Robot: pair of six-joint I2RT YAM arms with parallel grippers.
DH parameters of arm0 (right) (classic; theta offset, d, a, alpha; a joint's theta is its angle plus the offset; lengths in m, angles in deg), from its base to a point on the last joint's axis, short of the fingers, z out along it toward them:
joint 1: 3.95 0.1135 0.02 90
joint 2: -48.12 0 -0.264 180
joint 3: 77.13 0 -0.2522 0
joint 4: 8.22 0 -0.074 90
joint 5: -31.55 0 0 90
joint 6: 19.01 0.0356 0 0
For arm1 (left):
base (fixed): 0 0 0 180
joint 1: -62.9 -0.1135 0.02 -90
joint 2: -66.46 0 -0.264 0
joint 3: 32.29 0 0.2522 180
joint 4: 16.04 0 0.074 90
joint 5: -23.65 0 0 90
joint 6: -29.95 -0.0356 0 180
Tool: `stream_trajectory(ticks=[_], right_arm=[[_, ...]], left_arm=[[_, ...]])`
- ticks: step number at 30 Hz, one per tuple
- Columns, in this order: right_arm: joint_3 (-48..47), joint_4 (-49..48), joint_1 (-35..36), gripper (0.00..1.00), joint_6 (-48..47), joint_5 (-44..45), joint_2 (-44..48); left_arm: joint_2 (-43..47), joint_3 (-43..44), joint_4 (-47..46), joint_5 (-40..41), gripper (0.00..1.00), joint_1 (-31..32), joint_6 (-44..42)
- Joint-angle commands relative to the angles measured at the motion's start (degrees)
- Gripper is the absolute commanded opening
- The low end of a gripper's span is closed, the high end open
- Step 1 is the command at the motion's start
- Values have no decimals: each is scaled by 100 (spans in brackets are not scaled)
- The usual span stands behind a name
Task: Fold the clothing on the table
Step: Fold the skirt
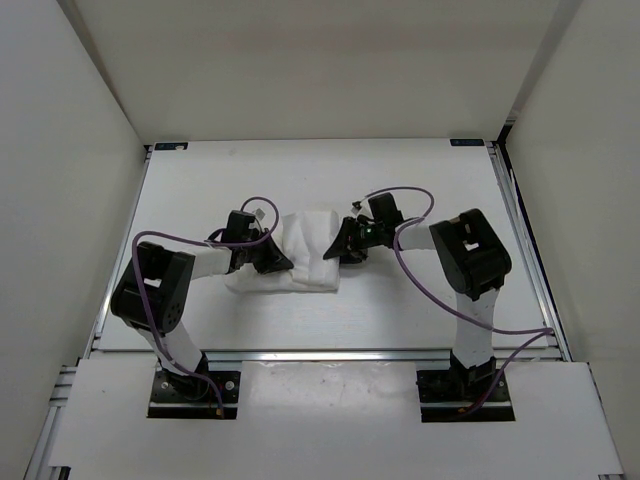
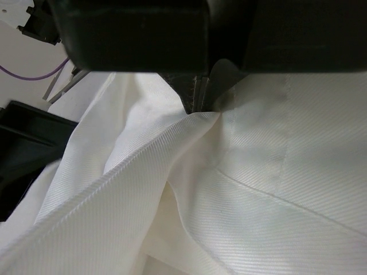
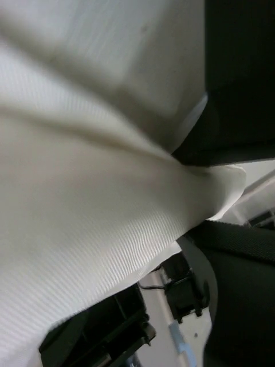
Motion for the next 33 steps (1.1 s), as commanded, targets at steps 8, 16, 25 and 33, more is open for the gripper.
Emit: stream_trajectory(ticks=[8,16,25,33], right_arm=[[1076,-1657,-320,0,1113,-210,85],[2781,-2001,-1586,0,1281,-350,1553],[3266,-1086,-2430,0,499,-447,2522],[2748,-655,-2509,0,147,-429,2223]], left_arm=[[161,-216,126,217,0,140,-37],[-857,433,-331,147,0,1379,446],[-1685,1559,-455,-82,0,1882,824],[-579,1437,-297,-126,0,1021,755]])
